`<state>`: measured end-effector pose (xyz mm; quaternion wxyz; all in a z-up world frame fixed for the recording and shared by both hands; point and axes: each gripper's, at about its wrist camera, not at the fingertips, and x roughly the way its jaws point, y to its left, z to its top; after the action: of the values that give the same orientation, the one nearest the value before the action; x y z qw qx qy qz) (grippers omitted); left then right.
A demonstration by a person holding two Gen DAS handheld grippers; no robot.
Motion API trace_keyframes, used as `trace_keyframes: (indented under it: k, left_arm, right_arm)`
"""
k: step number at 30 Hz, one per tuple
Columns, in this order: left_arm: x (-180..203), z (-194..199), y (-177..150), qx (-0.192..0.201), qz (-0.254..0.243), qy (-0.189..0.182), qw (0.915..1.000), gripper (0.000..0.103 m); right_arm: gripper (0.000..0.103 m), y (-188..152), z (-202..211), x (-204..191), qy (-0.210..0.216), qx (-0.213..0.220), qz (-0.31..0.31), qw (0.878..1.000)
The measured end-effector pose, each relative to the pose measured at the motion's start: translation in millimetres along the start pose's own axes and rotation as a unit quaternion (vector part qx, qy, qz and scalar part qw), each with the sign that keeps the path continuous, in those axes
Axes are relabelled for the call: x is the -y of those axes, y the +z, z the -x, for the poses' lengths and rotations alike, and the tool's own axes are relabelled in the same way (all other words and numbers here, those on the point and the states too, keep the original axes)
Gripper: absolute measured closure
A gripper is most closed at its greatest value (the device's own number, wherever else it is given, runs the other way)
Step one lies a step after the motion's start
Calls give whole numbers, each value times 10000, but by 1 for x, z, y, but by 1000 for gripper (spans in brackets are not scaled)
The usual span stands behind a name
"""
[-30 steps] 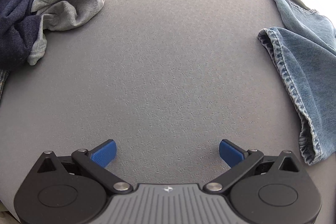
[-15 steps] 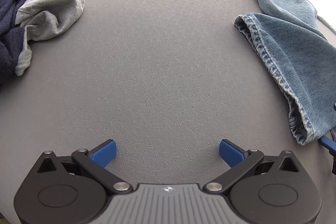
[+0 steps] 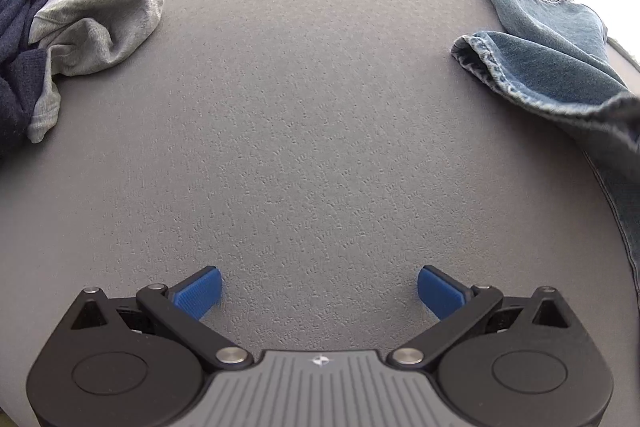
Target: Fold clothes
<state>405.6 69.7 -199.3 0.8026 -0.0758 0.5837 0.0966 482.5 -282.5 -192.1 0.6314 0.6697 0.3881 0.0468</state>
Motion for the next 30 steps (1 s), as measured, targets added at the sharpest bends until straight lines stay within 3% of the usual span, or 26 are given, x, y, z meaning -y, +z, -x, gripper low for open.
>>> trace_keyframes:
  k: [2, 4, 6, 8, 13, 17, 22, 26, 28, 30]
  left_arm:
    - [1, -1, 2, 9, -62, 11, 10000, 0]
    - [3, -1, 3, 22, -98, 5, 9999, 0]
    - [4, -1, 4, 28, -118, 6, 9999, 0]
    - [5, -2, 5, 40, -133, -20, 9999, 0]
    - [11, -4, 18, 109, -183, -307, 9993, 0]
    - [29, -1, 45, 443, -394, -694, 9958, 1]
    - [53, 0, 95, 1014, -443, -1456, 9831, 1]
    - [83, -8, 140, 1295, -259, -1732, 9760, 1]
    - [93, -15, 158, 1326, -160, -1930, 9721, 7]
    - [103, -21, 169, 1233, -129, -2005, 9718, 33]
  right_arm:
    - [100, 29, 21, -17, 452, 553, 56, 9974]
    - [89, 72, 42, -28, 808, 1187, -144, 9895]
    - [73, 93, 49, -27, 756, 1363, -436, 9868]
    - [69, 102, 53, -19, 620, 1392, -425, 9874]
    - [66, 94, 84, 35, -132, 1471, -201, 9888]
    - [61, 79, 125, 72, -339, 1673, -25, 9853]
    - [54, 62, 175, 87, -502, 2082, 557, 9752]
    - [53, 58, 209, 88, -934, 2323, 1038, 9626]
    - [52, 59, 219, 91, -1004, 2495, 1016, 9578]
    - [52, 61, 224, 97, -1009, 2600, 859, 9565]
